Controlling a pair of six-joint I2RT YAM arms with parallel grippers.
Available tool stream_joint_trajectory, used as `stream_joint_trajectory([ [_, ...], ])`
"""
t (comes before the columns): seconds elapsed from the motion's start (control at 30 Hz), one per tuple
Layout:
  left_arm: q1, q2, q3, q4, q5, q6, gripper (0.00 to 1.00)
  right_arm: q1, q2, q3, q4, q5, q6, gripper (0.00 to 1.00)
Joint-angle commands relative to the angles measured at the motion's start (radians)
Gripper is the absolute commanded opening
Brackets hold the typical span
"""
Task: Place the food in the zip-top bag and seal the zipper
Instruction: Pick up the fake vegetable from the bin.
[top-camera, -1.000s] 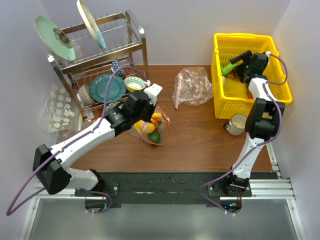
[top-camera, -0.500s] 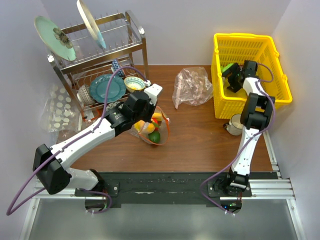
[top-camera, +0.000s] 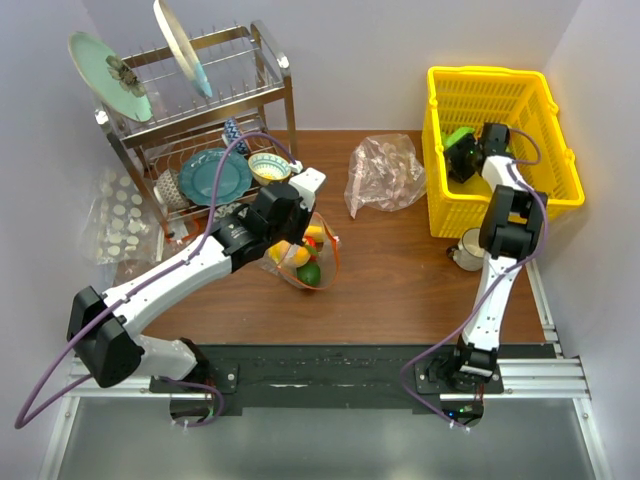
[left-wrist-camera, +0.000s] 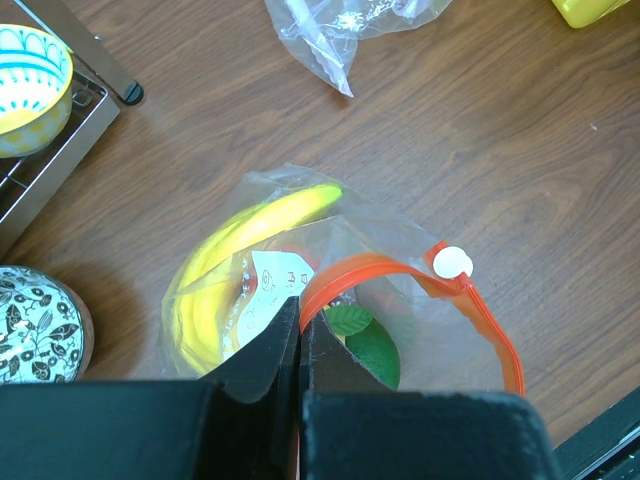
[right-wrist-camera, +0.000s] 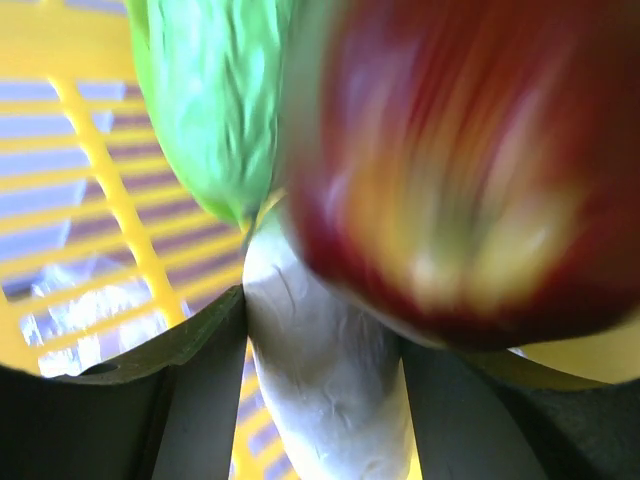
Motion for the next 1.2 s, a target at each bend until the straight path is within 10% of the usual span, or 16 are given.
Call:
stream_joint_trajectory([
  [0.0,0.007,-0.004,0.003,0.033,-0.01,0.017,0.0,0.006,-0.163,-0.061,-0.049,-0.002,-0.008,0.51],
  [0.53,0.007,-0.033,0.003,0.035,0.022,0.014,0.0,0.008,-0.671,-0.264,-0.101,0.259,-0.19,0.54],
  [1.17,0.007,-0.044,0.004,0.038,0.03,0.011,0.0,0.333,-1.252,-0.766,-0.023,-0.014,-0.193,0.56],
])
